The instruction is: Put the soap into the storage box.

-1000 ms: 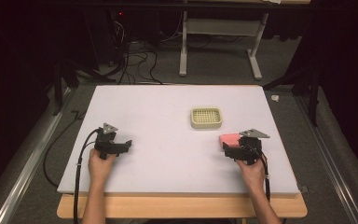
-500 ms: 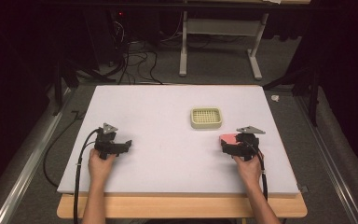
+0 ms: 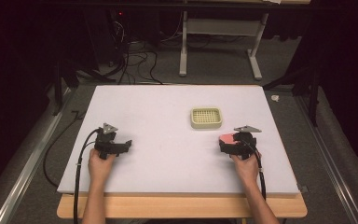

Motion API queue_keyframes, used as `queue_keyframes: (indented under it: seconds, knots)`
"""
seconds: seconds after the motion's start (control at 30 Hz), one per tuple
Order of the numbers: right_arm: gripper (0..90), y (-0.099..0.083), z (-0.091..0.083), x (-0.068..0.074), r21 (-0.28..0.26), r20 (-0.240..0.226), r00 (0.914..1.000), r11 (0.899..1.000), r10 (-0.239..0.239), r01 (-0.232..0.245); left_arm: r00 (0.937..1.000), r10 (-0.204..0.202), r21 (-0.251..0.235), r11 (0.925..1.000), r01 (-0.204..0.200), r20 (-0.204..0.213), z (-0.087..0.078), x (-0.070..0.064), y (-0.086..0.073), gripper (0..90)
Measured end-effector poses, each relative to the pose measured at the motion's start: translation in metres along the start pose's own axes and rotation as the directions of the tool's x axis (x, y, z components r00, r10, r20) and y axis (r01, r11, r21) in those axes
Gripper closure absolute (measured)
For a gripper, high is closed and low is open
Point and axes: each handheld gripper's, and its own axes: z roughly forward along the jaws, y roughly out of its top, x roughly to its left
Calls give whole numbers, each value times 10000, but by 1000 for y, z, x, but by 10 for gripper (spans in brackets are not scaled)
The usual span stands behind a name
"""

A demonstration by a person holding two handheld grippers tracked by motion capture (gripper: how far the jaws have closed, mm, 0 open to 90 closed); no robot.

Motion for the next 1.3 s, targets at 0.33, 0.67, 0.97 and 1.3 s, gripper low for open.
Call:
queue_keyframes:
  seconds: [0.33,0.67,0.97,1.3]
  knots:
    - [128,-3,9,1,317,87,9999,9994,-141,138,10000,-5,-4,10000,5,-4,0,0,0,155]
    - [133,-4,9,1,233,40,9998,9996,-182,181,10000,-4,-3,10000,4,1,0,0,0,155]
    - [136,-4,8,2,174,132,9998,9997,-164,162,10000,22,20,10000,-22,-1,0,0,0,155]
    - [137,-3,4,0,97,125,9999,9999,-88,86,10000,-6,-8,10000,6,-6,0,0,0,155]
